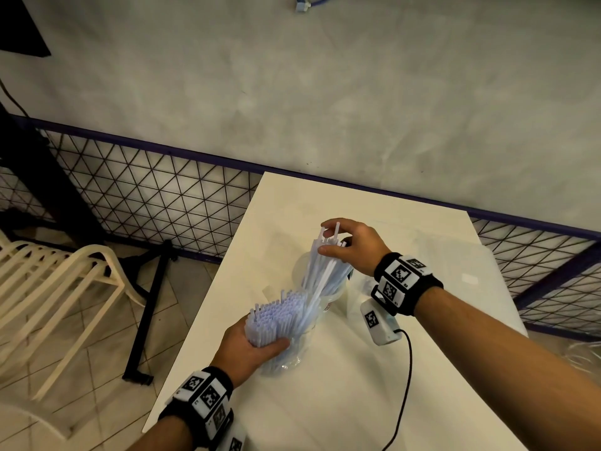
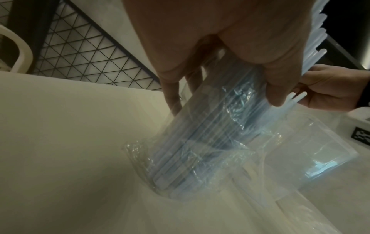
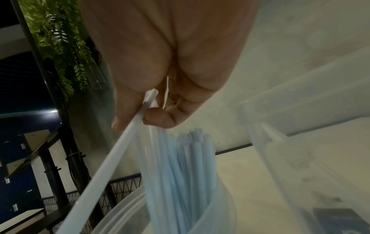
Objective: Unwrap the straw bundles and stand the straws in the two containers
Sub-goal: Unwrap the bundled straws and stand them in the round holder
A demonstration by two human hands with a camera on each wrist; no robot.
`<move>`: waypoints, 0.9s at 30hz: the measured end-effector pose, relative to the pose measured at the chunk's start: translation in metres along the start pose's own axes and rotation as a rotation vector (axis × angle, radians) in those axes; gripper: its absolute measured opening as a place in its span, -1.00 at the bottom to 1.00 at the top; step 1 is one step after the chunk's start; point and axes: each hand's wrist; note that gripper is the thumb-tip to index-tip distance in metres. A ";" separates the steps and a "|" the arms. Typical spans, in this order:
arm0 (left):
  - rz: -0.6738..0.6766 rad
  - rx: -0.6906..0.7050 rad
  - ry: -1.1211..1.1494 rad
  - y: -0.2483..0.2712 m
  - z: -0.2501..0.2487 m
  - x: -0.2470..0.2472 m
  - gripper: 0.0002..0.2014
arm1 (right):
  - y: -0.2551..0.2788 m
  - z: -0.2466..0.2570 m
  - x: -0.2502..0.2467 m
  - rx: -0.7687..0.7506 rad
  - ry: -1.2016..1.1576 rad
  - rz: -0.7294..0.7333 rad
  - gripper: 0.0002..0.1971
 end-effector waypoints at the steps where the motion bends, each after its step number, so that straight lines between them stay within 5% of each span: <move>1: 0.000 -0.001 -0.002 0.000 0.000 0.000 -0.52 | 0.000 0.000 -0.003 -0.008 0.020 0.000 -0.47; 6: 0.005 0.004 -0.006 0.001 -0.001 0.000 -0.54 | 0.002 0.019 -0.023 -0.060 0.047 -0.038 -0.27; 18: 0.010 0.016 -0.020 0.000 -0.001 0.001 -0.56 | -0.016 0.081 -0.091 -0.282 0.168 -0.155 -0.35; 27: 0.016 0.014 -0.017 0.000 -0.002 0.000 -0.54 | -0.015 0.041 -0.028 -0.220 0.292 0.076 -0.60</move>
Point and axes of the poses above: each hand's wrist, its own y-axis away from the middle knuckle, its own x-axis out of the palm, z = x × y, and after that the axes turned 1 degree about -x, right-handed
